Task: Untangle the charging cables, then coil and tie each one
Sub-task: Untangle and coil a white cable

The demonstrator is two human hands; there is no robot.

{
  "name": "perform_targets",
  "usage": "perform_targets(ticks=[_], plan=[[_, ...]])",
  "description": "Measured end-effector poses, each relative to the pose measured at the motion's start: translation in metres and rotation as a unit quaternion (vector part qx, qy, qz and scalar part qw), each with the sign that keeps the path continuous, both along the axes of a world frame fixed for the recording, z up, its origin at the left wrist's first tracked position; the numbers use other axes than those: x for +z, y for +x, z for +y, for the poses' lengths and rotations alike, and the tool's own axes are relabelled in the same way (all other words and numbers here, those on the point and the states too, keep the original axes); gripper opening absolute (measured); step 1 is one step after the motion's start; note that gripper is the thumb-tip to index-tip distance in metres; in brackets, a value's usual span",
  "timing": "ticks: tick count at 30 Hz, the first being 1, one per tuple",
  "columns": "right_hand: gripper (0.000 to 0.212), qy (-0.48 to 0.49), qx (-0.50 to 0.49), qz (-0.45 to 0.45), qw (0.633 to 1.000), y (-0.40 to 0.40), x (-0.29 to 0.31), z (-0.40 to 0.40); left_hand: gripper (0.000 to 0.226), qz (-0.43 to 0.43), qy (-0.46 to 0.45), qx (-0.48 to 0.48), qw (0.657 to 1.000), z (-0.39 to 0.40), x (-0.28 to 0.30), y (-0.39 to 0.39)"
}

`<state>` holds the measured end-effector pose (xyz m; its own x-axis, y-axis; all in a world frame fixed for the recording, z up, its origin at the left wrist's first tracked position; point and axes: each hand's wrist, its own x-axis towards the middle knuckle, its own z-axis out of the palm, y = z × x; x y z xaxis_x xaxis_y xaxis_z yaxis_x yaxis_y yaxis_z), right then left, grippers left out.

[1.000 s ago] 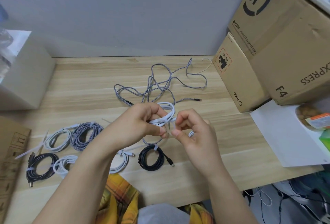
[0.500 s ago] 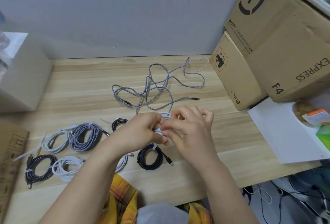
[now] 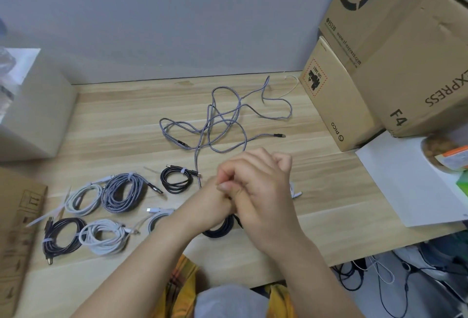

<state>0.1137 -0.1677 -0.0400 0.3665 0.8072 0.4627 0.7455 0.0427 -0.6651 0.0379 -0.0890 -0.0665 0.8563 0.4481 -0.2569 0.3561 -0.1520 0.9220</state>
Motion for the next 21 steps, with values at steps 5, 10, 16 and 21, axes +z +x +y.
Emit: perform_targets(ticks=[5, 10, 16, 21], plan=[[0.005, 0.028, -0.005, 0.146, 0.989, 0.006, 0.008, 0.002, 0.009, -0.022, -0.048, -0.059, 0.997, 0.005, -0.006, 0.005], [0.018, -0.056, 0.005, 0.265, 0.963, 0.031, -0.014, 0.002, 0.016, -0.04, -0.164, -0.086, 0.982, 0.009, -0.011, 0.005], [0.026, -0.152, 0.036, 0.337, 0.929, 0.058, -0.034, -0.016, 0.013, -0.121, -0.397, 0.044, 0.909, 0.019, -0.019, 0.008], [0.021, -0.156, 0.006, 0.312, 0.937, 0.075, -0.043, -0.017, 0.011, -0.024, -0.29, 0.08, 0.953, 0.013, -0.021, 0.027]])
